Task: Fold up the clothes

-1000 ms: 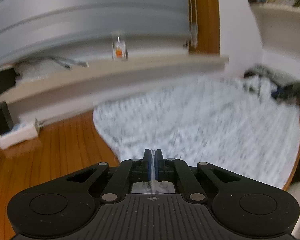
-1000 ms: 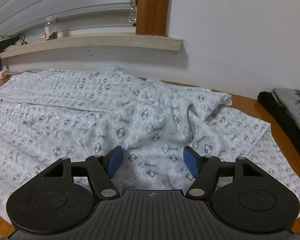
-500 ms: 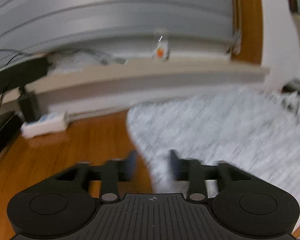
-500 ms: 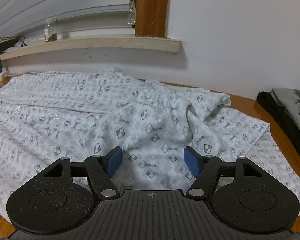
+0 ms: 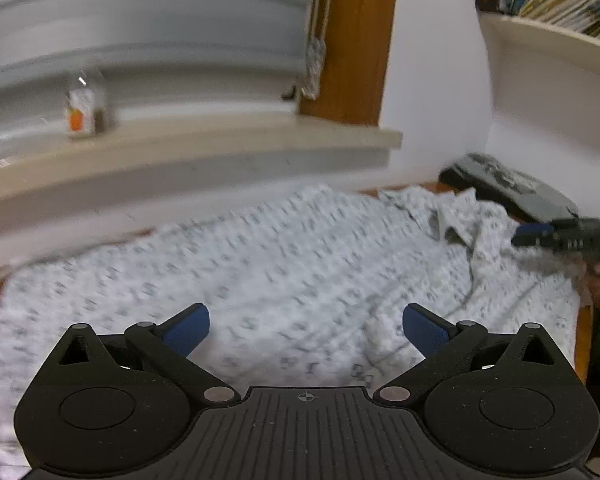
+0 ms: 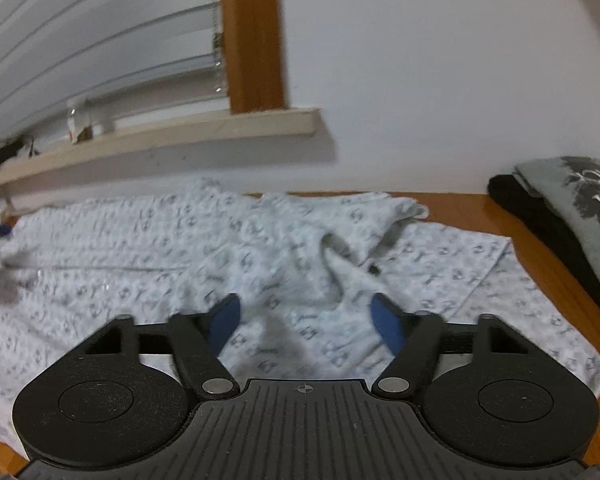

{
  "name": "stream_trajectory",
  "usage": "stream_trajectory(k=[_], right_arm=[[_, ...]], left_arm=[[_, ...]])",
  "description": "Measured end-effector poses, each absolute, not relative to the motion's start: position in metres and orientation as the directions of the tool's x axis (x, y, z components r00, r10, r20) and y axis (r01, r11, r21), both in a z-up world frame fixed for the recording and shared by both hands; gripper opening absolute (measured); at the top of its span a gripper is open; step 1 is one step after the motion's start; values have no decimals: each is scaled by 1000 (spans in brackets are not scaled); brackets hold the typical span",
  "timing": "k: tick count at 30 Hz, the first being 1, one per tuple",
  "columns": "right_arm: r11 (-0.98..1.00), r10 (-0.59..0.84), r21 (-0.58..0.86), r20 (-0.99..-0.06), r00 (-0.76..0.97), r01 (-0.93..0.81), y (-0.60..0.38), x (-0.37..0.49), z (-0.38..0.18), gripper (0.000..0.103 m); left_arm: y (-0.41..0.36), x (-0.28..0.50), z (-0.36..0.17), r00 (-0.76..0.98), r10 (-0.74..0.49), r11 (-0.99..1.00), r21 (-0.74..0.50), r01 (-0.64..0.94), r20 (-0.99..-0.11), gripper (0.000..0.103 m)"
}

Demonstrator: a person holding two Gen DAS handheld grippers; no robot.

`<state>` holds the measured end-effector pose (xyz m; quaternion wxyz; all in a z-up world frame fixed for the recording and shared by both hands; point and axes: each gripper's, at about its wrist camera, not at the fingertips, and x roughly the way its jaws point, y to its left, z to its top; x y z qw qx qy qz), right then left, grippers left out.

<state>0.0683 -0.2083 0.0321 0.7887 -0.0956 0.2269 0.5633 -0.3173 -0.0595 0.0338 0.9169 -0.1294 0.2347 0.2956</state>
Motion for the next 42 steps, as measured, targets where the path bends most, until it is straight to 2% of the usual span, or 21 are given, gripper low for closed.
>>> stream_trajectory(k=[1, 3, 6, 12, 13, 14, 17, 22, 24, 27, 29, 34, 39, 42], right_arm=[[352, 845, 110, -465, 265, -930, -209, 72, 36, 47], [368, 844, 103, -454, 286, -924, -208, 77, 46, 48], [364, 843, 113, -462, 275, -925, -195, 86, 57, 58], [352, 810, 142, -541, 225, -925, -148, 97, 52, 57], [340, 818, 140, -532, 219, -930, -149, 92, 53, 42], [327, 828, 137, -518, 214, -935, -151, 86, 55, 17], [288, 858, 124, -474, 198, -950, -160, 69, 61, 13], [211, 910, 114, -385, 152, -971, -192, 35, 79, 13], [182, 894, 100, -430, 123, -978, -200, 23, 70, 14], [171, 866, 84, -487, 110, -982, -212, 12, 53, 27], [187, 872, 88, -474, 124, -978, -227, 14, 50, 43], [297, 882, 117, -414, 225, -948, -255, 35, 53, 61], [387, 866, 148, -398, 303, -910, -268, 56, 41, 61], [373, 876, 183, -393, 280, -909, -262, 60, 37, 61]], left_arm=[[-59, -316, 29, 715, 477, 795, -98, -599, -511, 103], [-57, -314, 23, 713, 466, 797, -101, -595, -523, 103], [-54, -313, 21, 706, 461, 791, -111, -601, -538, 103], [-52, -306, 18, 683, 455, 788, -99, -607, -571, 103], [-52, -306, 18, 681, 457, 788, -95, -609, -572, 103], [-52, -306, 18, 680, 458, 787, -94, -609, -573, 103], [-52, -306, 18, 678, 459, 785, -96, -612, -573, 103], [-52, -306, 18, 672, 462, 783, -91, -616, -578, 103], [-53, -305, 19, 669, 468, 782, -82, -618, -577, 103], [-53, -303, 18, 664, 469, 782, -75, -619, -582, 103], [-53, -302, 18, 660, 470, 782, -70, -619, -586, 103], [-54, -300, 17, 651, 468, 785, -57, -617, -597, 103], [-55, -299, 17, 646, 474, 785, -45, -618, -599, 103], [-59, -292, 20, 639, 498, 784, -10, -621, -587, 103]])
